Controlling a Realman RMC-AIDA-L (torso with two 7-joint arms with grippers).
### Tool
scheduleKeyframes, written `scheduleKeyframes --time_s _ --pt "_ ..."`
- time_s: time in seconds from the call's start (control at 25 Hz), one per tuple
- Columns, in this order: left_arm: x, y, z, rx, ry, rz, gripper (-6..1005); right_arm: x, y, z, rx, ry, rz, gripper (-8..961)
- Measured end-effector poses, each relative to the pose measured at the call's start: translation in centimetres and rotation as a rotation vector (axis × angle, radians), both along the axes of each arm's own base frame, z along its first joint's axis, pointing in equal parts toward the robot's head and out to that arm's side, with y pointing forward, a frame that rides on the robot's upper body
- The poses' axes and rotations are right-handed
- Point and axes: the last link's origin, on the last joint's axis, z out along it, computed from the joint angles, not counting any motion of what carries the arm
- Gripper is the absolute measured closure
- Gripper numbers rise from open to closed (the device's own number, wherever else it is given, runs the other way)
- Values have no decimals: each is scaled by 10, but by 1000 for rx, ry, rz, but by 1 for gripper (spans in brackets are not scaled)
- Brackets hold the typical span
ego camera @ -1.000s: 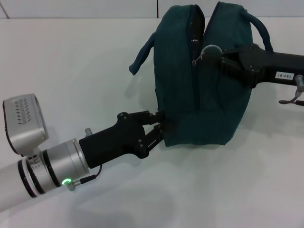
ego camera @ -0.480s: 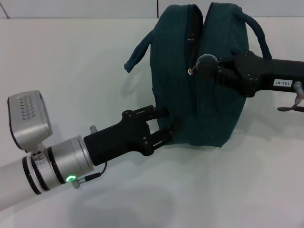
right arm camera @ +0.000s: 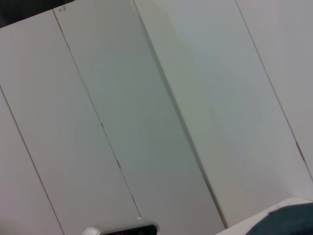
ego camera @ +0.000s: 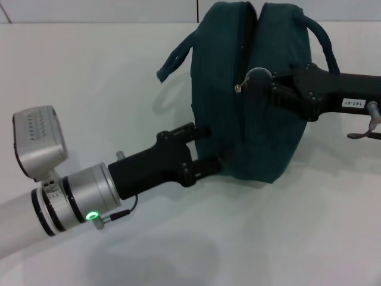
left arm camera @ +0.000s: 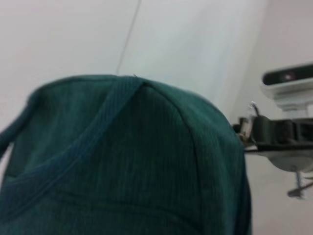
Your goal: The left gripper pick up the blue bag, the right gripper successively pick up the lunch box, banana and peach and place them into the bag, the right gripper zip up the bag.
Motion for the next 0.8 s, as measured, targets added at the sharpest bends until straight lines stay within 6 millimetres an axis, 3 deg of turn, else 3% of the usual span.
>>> scheduleKeyframes --time_s 0.44,0.8 --pt "-8 8 5 62 -11 86 344 -2 1 0 -2 4 4 945" --pt "-7 7 4 59 2 69 504 -2 4 0 12 -5 -6 946"
